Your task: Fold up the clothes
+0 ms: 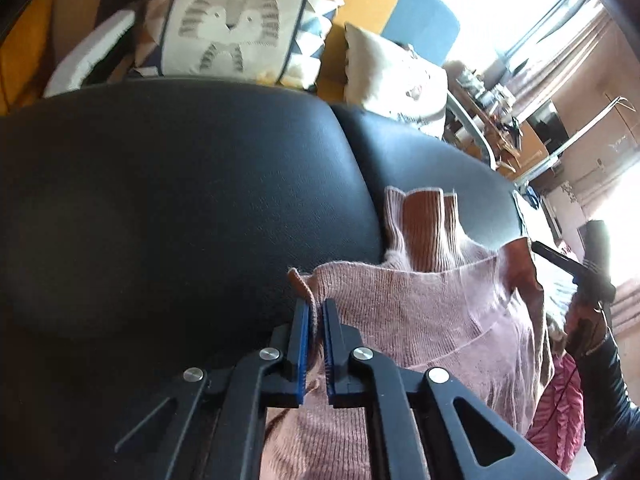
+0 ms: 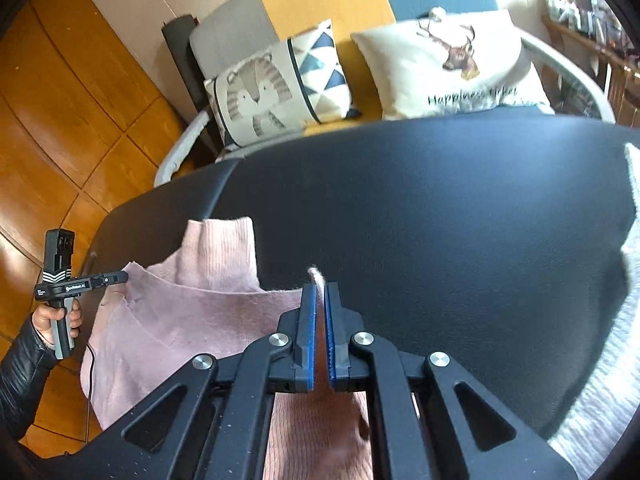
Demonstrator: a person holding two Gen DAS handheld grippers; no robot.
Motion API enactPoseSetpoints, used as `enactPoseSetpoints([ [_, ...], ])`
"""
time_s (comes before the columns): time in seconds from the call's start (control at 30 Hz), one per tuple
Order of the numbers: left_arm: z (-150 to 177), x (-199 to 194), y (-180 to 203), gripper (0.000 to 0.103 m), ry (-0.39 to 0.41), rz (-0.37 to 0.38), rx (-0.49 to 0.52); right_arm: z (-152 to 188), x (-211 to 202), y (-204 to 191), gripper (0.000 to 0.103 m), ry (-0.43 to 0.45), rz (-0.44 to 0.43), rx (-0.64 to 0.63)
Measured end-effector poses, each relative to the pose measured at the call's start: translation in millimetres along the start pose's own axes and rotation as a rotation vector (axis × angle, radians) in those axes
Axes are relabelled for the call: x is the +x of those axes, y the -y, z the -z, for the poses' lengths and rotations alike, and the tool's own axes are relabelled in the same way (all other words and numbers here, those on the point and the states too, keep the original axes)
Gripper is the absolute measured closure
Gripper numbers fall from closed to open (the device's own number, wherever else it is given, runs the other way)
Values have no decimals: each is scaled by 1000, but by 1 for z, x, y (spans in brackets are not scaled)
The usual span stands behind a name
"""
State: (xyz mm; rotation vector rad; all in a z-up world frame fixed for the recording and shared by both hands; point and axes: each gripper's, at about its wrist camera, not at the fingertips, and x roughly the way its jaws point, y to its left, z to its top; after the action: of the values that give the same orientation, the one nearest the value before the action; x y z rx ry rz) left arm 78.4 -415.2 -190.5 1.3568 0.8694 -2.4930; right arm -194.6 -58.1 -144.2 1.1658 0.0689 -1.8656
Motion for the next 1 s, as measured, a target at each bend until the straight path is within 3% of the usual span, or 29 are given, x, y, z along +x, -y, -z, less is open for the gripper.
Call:
enactPoseSetpoints([
  [0.33,11,-30,19,98,63,20,55,9,-13,-1,96,-12,-27,4],
  [0.47,12,-30,20,98,64,20,49,1,-6,22,60,-21,7,62],
  [0.53,12,-28,20,98,64,22,46,-4,0,28,48,-38,4,64],
  [0.7,13,-25,20,98,61,25,35,-12,36,31,48,-152,-41,55],
  [0.73,13,-24,20,98,61,26,33,-13,44,31,58,-178,-47,51],
  [0.77,14,-24,20,98,60,26,32,-13,49,29,89,-190,-49,40],
  [0.8,15,-25,20,98,60,24,30,-12,53,28,99,-198,-51,29],
  [1.0,18,-34,21,98,76,28,28,-6,17,-1,100,-93,-93,-70],
])
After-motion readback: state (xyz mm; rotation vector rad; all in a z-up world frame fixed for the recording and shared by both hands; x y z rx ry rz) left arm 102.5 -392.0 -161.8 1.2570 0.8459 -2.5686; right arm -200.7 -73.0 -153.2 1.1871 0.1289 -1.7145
